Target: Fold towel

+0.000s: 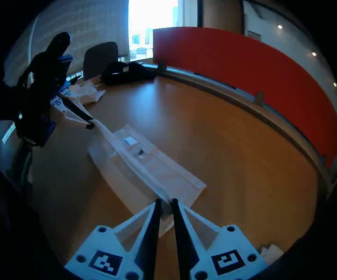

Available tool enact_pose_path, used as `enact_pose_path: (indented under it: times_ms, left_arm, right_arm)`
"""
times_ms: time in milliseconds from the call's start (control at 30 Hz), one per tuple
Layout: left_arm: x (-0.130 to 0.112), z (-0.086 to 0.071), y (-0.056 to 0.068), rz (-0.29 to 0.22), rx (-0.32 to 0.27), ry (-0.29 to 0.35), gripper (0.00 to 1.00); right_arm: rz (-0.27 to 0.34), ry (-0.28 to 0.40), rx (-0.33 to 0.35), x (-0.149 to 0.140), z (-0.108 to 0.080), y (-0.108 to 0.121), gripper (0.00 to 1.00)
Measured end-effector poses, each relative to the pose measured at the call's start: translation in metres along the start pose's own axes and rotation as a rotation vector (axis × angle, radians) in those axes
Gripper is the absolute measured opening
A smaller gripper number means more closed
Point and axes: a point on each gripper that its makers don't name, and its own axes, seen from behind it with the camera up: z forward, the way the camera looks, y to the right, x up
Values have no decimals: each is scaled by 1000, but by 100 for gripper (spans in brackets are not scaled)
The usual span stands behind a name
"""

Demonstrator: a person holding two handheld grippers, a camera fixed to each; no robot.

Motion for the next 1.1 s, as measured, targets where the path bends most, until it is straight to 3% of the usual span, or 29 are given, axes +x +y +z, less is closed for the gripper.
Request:
enact_pose_path:
  times_ms: [467,767,967,1100]
  left_arm:
    - [3,40,-23,3,30,-5,23]
    - [4,57,-32,6,49,-17,25]
    - [4,61,-37,9,65,-19,33]
    - [6,62,-41,9,75,-18,45]
  right_arm:
    - [24,-42,-24,-8,36,22,20]
    - [44,-54,-55,-9,53,34,25]
    - [41,-60,-80,-9,58,39,32]
    - [43,-61,-94,-9,60,43,35]
